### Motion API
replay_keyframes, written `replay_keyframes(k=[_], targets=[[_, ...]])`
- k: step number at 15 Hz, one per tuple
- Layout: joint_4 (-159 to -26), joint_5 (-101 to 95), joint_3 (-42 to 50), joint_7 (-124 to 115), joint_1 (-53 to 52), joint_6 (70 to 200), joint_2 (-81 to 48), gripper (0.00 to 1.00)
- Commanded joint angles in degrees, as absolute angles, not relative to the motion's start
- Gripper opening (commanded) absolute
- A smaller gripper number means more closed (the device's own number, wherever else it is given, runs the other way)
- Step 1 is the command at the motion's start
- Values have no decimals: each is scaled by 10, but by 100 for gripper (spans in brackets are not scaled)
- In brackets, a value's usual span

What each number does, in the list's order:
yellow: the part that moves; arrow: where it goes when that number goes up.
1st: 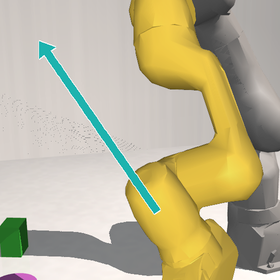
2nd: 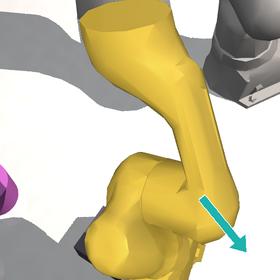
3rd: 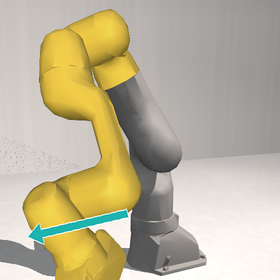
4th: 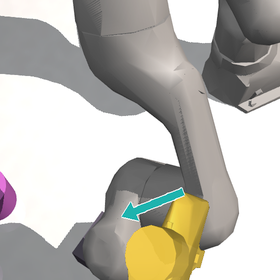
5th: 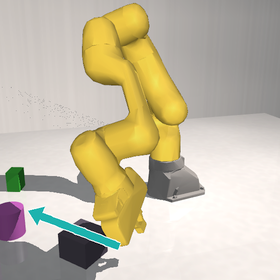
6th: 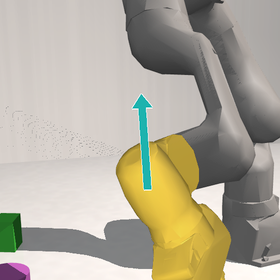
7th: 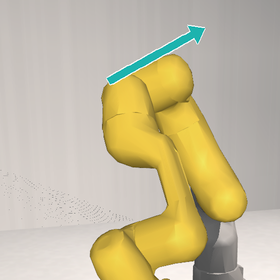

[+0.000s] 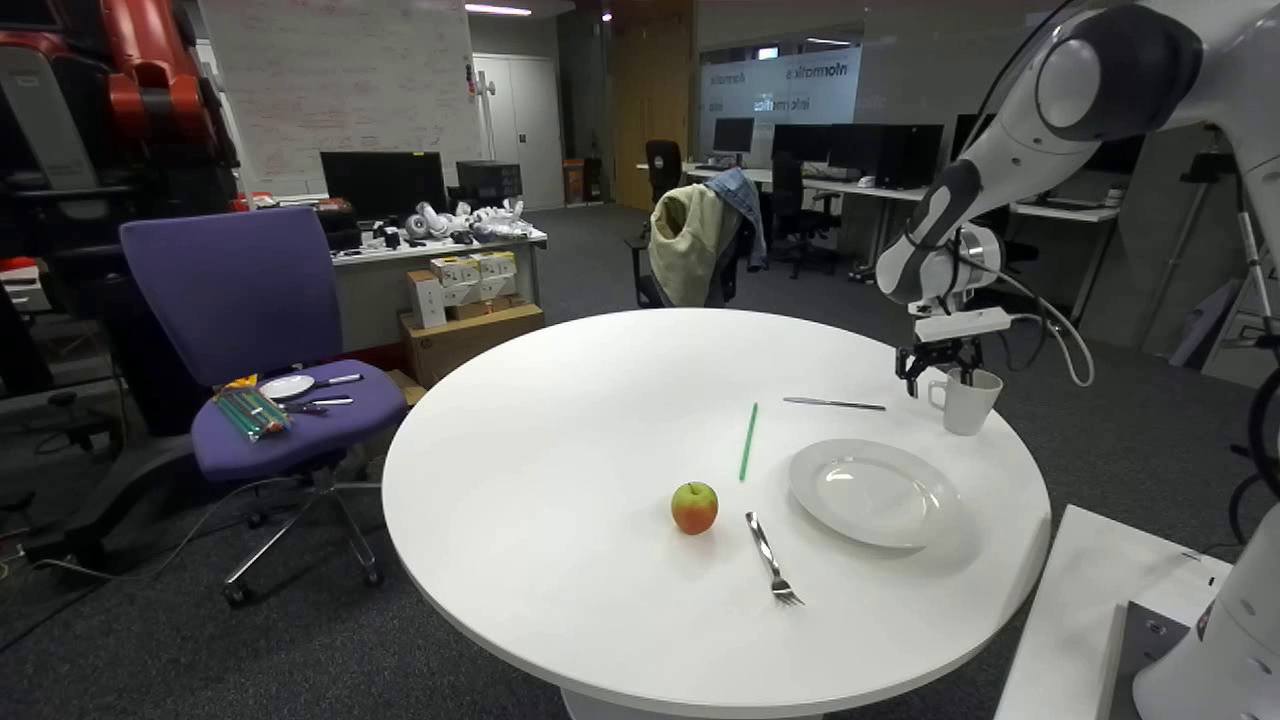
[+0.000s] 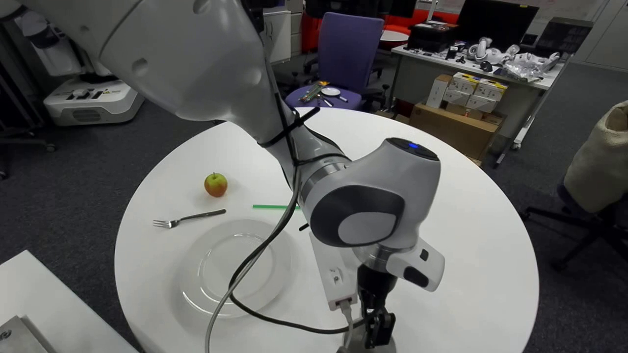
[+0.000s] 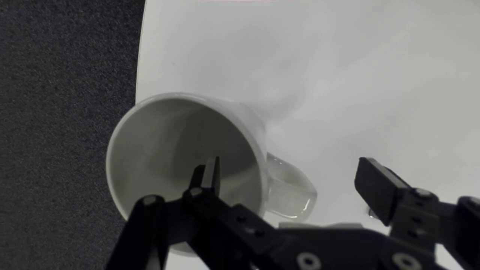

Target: Move the mug backwards.

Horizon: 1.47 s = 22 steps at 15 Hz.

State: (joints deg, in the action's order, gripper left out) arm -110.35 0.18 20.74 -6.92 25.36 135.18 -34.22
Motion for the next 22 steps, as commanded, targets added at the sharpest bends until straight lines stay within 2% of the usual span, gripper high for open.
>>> replay_keyframes(k=[1,7,8,22], targets=[[-1107,-10,214,-53,256,1377,-346,68],[-1104,-11,218,-57,256,1382,-359,21],[-1104,-12,218,-57,256,1385,-360,16],[-1123,15,209,-81,246,1422,-341,16]])
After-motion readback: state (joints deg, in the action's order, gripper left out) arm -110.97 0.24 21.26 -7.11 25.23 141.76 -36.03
